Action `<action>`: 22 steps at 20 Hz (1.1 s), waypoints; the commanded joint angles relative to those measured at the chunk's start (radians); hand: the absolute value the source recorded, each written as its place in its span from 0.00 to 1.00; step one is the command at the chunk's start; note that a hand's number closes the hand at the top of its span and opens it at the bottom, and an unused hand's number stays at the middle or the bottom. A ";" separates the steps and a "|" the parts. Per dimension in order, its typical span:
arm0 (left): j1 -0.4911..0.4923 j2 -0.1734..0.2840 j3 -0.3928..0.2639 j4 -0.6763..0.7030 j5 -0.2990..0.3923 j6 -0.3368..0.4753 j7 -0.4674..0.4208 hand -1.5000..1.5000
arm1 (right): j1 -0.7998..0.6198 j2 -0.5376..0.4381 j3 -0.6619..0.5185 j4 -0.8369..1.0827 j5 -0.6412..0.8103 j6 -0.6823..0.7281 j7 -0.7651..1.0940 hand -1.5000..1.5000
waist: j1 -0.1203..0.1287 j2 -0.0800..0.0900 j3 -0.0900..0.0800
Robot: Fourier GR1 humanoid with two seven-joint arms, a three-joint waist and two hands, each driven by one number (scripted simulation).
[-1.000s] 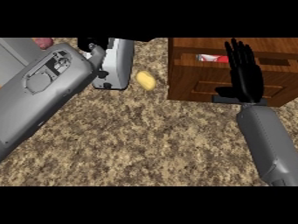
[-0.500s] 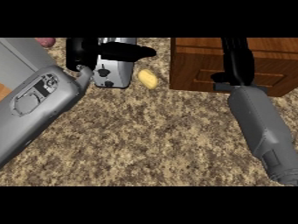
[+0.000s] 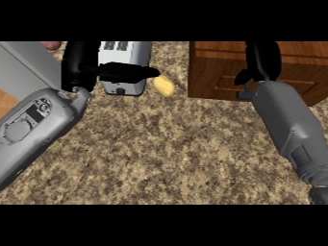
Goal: Pick up the can, place it into the drawer and close the drawer
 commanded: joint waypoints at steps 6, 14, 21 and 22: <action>0.065 0.003 0.008 -0.068 -0.024 -0.007 -0.020 0.00 | -0.113 0.023 -0.054 0.080 -0.045 -0.006 -0.037 0.00 | 0.023 0.014 0.005; 0.099 0.036 0.042 -0.069 -0.021 -0.015 -0.017 0.00 | -0.143 0.070 -0.227 0.030 -0.265 0.084 -0.238 0.00 | -0.001 0.005 0.007; 0.140 0.044 0.046 -0.099 -0.029 -0.018 -0.017 0.00 | -0.167 0.117 -0.361 0.003 -0.430 0.152 -0.351 0.00 | -0.016 -0.001 0.006; 0.186 0.051 0.036 -0.138 -0.031 -0.015 -0.030 0.00 | -0.177 0.105 -0.385 0.000 -0.457 0.182 -0.350 0.00 | -0.010 -0.008 0.005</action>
